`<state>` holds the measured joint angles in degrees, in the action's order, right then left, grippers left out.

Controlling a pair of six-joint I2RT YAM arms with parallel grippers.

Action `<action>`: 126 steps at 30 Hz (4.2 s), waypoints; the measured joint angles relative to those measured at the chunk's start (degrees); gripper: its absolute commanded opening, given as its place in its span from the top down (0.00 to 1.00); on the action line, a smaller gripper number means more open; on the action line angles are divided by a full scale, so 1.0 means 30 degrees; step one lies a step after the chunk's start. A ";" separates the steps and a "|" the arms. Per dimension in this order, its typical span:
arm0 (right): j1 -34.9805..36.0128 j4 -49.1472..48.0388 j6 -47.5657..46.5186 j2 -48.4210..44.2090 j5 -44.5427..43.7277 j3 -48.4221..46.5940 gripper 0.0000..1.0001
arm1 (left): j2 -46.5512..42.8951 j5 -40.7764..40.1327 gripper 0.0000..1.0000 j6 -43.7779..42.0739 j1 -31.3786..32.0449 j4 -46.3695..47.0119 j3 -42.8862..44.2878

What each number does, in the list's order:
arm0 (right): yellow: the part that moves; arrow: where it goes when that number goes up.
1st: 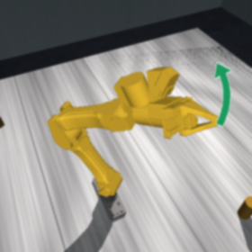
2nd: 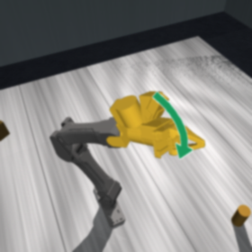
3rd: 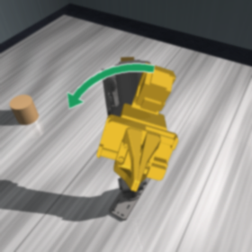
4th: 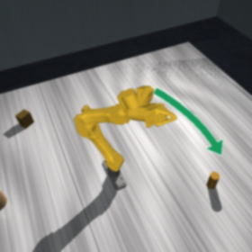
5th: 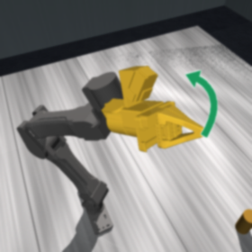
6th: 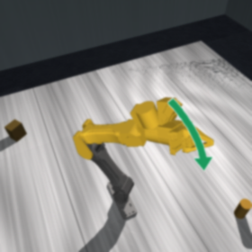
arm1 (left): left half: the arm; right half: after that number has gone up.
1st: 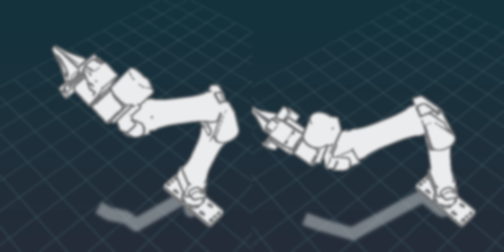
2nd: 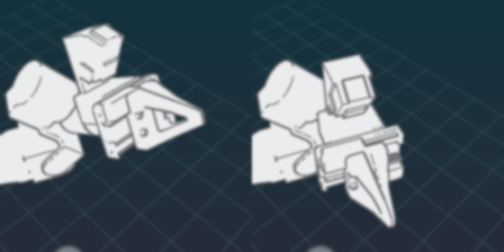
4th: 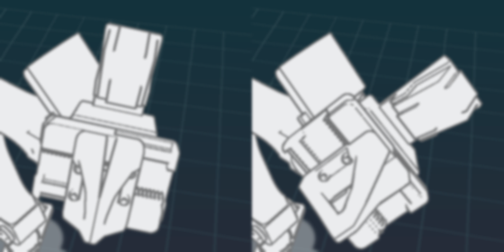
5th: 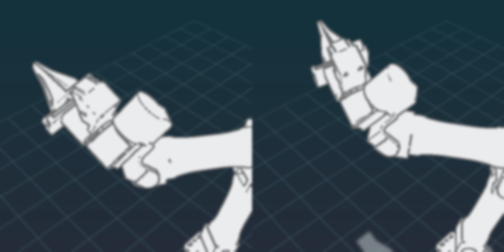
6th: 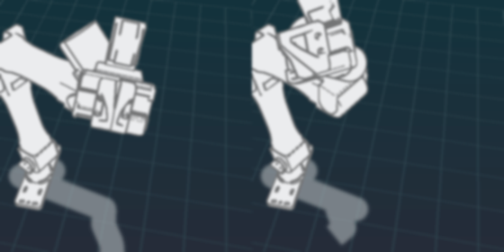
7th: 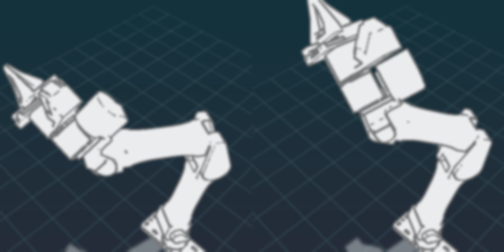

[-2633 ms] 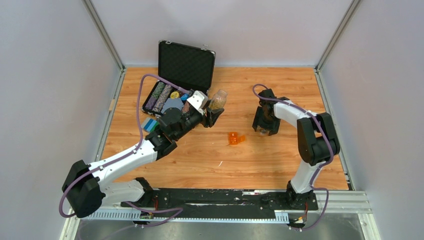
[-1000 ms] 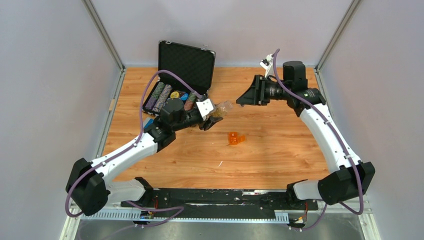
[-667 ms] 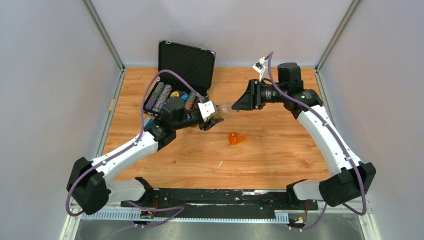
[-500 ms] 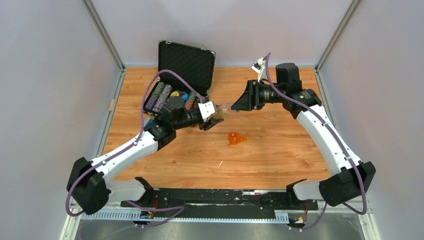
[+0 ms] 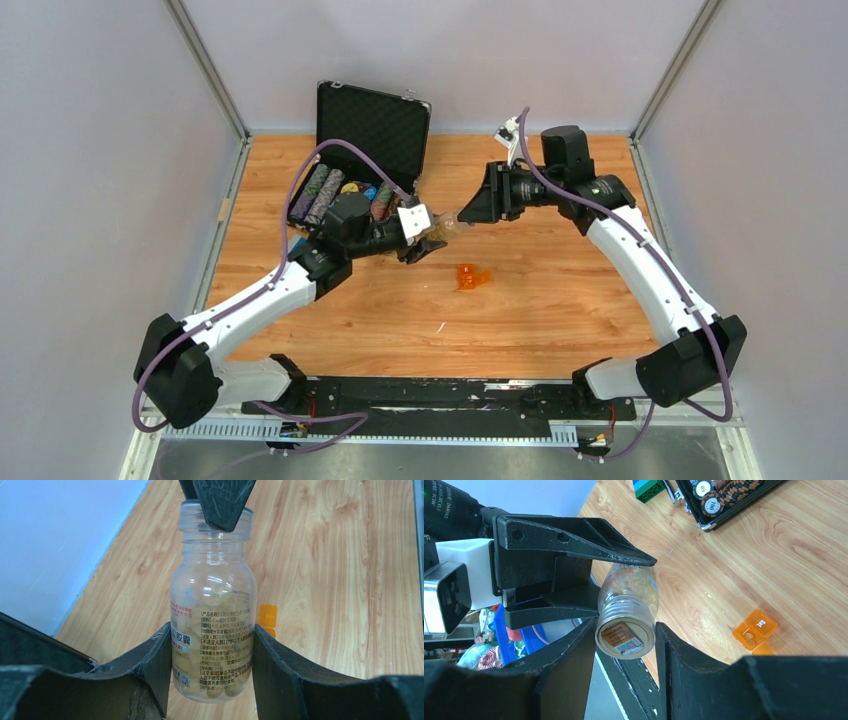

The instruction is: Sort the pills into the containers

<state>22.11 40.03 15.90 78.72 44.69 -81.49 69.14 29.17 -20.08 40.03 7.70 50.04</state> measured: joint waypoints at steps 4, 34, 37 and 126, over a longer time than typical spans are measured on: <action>0.0211 0.0015 -0.0146 0.0051 -0.0029 0.0000 0.54 | 0.0248 0.0342 1.00 0.0051 0.0007 -0.0109 0.0262; 0.1158 0.0976 -0.0240 0.1392 -0.1319 -0.0525 0.57 | 0.0714 0.0750 1.00 0.0240 -0.0357 -0.1829 0.0525; 0.1166 0.1268 0.1814 0.1909 -0.2142 -0.1268 0.57 | 0.0714 0.0138 1.00 0.0568 -0.0393 -0.1013 0.0248; 0.2273 0.3417 -0.0656 0.1501 -0.4473 -0.4313 0.57 | 0.0211 -0.0342 1.00 0.3672 -0.0095 0.5136 -0.1719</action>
<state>28.93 50.28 13.93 83.22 31.27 -94.43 69.78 28.14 -9.06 39.75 23.11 44.88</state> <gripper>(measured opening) 0.449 0.591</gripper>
